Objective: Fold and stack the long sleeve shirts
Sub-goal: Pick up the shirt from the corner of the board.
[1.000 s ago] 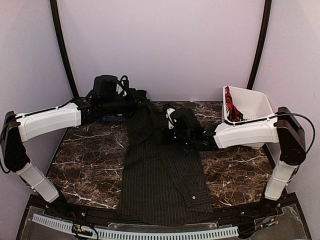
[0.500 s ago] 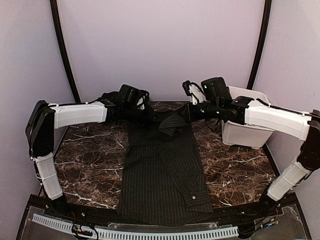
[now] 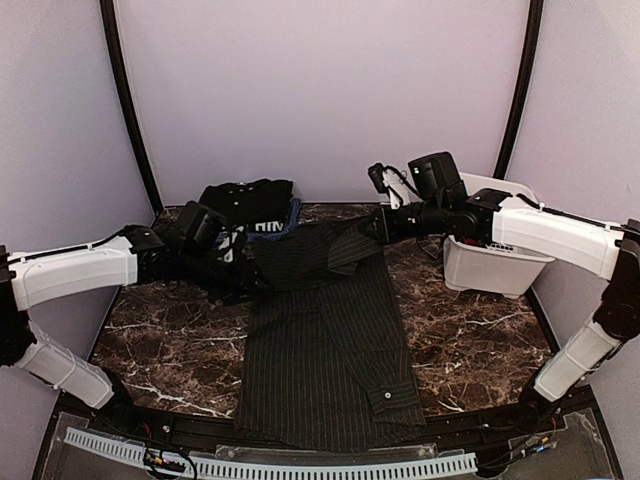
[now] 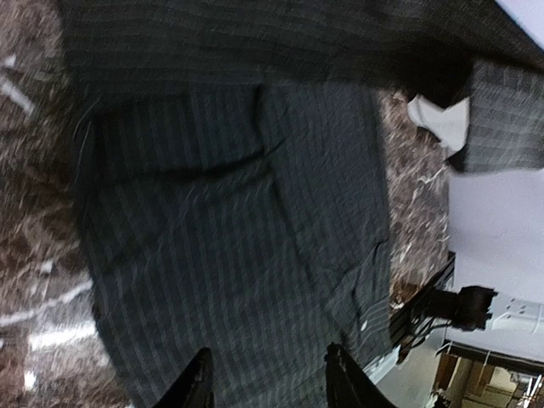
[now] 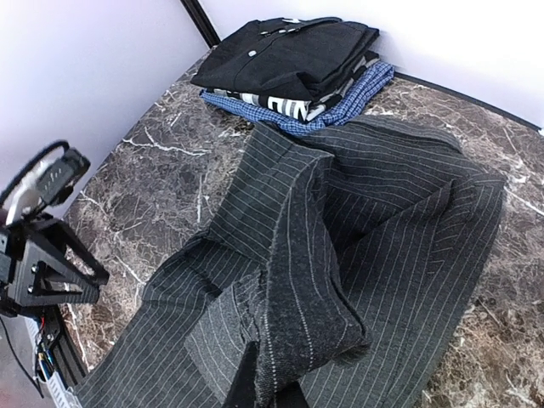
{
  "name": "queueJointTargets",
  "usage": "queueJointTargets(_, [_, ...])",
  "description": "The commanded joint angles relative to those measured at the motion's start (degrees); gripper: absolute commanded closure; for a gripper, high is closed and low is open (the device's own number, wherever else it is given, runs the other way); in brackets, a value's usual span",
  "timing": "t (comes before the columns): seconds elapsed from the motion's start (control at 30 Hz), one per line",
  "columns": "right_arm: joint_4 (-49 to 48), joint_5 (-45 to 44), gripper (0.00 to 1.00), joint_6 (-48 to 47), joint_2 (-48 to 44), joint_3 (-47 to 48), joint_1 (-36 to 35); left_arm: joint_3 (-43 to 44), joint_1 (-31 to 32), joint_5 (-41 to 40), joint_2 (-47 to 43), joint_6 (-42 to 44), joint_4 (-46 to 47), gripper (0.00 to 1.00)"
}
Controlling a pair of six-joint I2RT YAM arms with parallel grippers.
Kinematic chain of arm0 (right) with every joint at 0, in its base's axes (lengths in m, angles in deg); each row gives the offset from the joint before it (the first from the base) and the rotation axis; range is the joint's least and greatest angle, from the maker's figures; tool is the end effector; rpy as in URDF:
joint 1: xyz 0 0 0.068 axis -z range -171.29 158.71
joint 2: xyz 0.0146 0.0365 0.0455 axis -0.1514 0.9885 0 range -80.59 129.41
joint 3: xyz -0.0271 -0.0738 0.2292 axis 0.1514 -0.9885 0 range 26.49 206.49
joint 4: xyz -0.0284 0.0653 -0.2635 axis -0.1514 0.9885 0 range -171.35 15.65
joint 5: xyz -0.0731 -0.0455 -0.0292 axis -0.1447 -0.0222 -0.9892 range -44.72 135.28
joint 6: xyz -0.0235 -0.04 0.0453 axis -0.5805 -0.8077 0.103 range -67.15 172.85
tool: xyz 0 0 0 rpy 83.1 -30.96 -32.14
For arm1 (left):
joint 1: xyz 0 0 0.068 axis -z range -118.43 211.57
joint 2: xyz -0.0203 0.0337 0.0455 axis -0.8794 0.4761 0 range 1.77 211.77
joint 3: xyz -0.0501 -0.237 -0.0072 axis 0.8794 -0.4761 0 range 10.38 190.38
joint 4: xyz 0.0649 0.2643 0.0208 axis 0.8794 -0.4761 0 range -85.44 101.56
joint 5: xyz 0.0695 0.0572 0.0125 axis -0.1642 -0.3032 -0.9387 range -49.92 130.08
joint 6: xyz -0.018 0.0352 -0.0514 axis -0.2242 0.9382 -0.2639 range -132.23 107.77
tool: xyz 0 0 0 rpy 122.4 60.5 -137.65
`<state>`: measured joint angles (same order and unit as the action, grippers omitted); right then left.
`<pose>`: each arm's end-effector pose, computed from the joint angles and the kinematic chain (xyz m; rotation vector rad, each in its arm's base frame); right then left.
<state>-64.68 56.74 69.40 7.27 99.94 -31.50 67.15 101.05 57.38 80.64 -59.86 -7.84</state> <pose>0.2847 0.2537 0.2759 -0.5738 2.1301 0.7859 0.2432 -0.2199 0.2192 -0.0068 2.5259 -1.0601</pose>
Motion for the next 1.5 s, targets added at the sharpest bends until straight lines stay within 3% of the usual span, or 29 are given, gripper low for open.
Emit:
queueJointTargets(0.0, [-4.06, 2.44, 1.0, -0.12, -0.87, -0.48, 0.22, -8.64, 2.62, -2.74, -9.38, -3.99, -8.85, 0.57])
queueJointTargets(0.2, [-6.14, 4.61, 1.0, 0.14, -0.81, -1.58, 0.22, -18.29, 9.01, -3.43, -19.94, -11.14, -12.47, 0.61])
queueJointTargets(0.43, [-8.44, 5.37, 1.0, 1.3, -1.84, -1.38, 0.28, -25.11, 18.48, -5.42, -24.87, -20.01, -14.9, 0.62])
queueJointTargets(0.7, [-9.42, 6.29, 1.0, 3.1, -1.84, -0.94, 0.24, -29.6, 26.59, -4.66, -20.35, -25.2, -6.04, 0.62])
queueJointTargets(0.87, [-8.84, 6.12, 1.0, 3.5, -1.86, 0.46, 0.25, -28.39, 29.59, -4.89, -16.5, -25.49, -6.21, 0.63])
queueJointTargets(1.07, [-7.67, 5.83, 1.0, 3.3, -1.55, 2.26, 0.22, -28.12, 31.69, -4.23, -14.43, -26.45, -4.18, 0.7])
queueJointTargets(1.13, [-7.26, 5.5, 1.0, 3.12, -1.45, 3.18, 0.22, -27.81, 32.45, -3.93, -13.7, -26.55, -3.57, 0.77])
queueJointTargets(1.27, [-5.99, 4.05, 1.0, 1.95, -1.1, 5.91, 0.23, -25.7, 33.41, -3.97, -13.64, -25.85, -4.57, 0.99])
queueJointTargets(1.47, [-3.05, -2.67, 1.0, -2.62, -0.09, 12.39, 0.23, -20.56, 34.08, -4.64, -13.97, -21.83, -8.9, 1.0])
